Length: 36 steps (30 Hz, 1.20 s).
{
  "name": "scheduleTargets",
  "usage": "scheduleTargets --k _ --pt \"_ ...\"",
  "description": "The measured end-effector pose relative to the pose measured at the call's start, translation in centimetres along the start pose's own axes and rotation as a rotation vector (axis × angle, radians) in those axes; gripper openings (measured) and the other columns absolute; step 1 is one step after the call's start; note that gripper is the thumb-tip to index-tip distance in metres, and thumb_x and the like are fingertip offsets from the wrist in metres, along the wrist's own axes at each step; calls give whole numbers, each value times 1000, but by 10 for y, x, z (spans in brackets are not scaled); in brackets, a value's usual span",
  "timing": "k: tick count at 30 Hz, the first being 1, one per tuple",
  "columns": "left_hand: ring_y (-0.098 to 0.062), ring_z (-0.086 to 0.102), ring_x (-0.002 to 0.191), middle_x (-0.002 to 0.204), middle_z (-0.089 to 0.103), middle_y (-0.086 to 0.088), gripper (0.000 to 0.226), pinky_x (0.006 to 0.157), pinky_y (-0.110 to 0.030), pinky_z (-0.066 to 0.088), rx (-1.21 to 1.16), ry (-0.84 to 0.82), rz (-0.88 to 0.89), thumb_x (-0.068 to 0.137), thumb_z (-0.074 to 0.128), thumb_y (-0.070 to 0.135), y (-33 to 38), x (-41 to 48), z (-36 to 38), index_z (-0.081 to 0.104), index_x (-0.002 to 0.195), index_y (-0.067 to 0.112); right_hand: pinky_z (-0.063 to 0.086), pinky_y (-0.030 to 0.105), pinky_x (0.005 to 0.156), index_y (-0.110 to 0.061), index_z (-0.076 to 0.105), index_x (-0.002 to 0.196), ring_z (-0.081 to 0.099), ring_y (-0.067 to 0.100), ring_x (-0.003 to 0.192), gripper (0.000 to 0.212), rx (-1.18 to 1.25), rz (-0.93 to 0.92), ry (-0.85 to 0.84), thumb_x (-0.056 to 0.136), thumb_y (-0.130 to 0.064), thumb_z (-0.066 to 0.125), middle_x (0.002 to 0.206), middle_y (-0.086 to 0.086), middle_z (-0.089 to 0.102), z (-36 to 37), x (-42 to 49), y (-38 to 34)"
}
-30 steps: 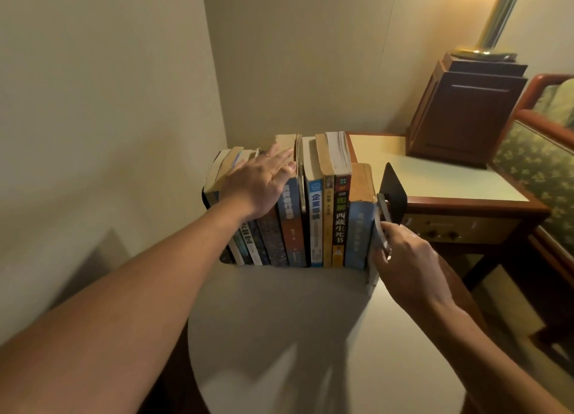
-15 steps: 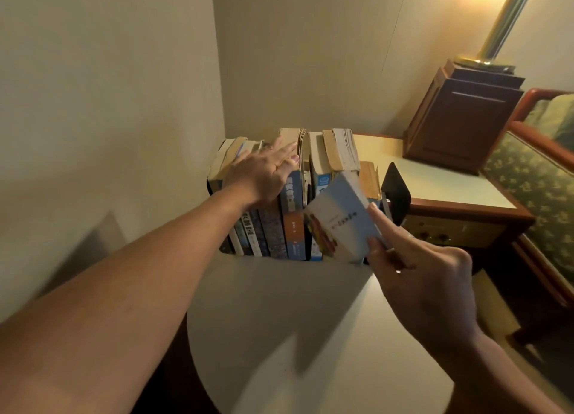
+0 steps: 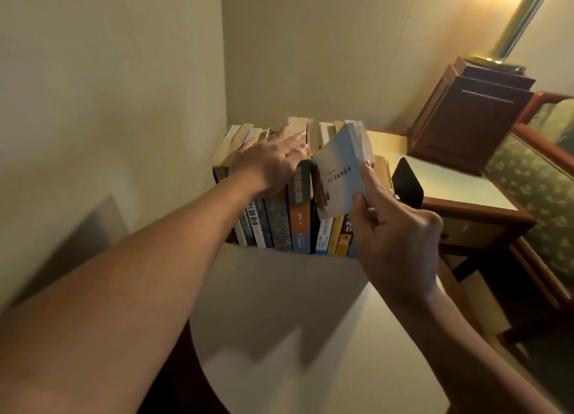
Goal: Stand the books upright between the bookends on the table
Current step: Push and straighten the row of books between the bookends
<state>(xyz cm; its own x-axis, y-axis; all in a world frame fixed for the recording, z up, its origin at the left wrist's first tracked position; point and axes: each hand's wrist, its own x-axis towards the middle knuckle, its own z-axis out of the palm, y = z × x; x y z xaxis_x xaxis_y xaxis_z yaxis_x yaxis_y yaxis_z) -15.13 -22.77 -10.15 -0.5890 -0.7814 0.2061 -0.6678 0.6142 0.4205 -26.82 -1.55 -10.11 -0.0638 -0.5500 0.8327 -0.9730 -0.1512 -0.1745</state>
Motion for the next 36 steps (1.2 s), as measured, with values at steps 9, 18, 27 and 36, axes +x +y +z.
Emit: scheduleTargets --k 9,18,27,36 --pt "-16 18 153 167 6 13 54 123 -45 6 -3 8 13 104 17 54 9 0 -1 23 157 42 62 38 56 3 68 112 75 32 76 22 -13 -45 -146 93 -8 62 95 22 74 51 11 8" --pt "-15 19 153 167 8 14 55 122 -46 8 -24 22 33 103 17 57 14 3 5 25 156 44 54 33 87 0 63 130 70 30 104 39 139 77 -219 91 0 66 111 20 71 65 -9 30" --pt "-13 20 152 167 8 15 55 122 -47 10 -18 19 44 102 17 56 21 3 6 26 156 44 61 49 59 -18 53 138 74 39 82 35 -128 53 -356 103 -22 51 107 19 72 76 -10 47" --pt "-13 22 151 167 10 15 57 122 -46 12 -7 17 72 101 18 57 29 4 9 28 155 43 59 46 54 -24 15 154 71 36 71 53 -351 91 -572 107 -25 39 105 18 71 86 -35 47"
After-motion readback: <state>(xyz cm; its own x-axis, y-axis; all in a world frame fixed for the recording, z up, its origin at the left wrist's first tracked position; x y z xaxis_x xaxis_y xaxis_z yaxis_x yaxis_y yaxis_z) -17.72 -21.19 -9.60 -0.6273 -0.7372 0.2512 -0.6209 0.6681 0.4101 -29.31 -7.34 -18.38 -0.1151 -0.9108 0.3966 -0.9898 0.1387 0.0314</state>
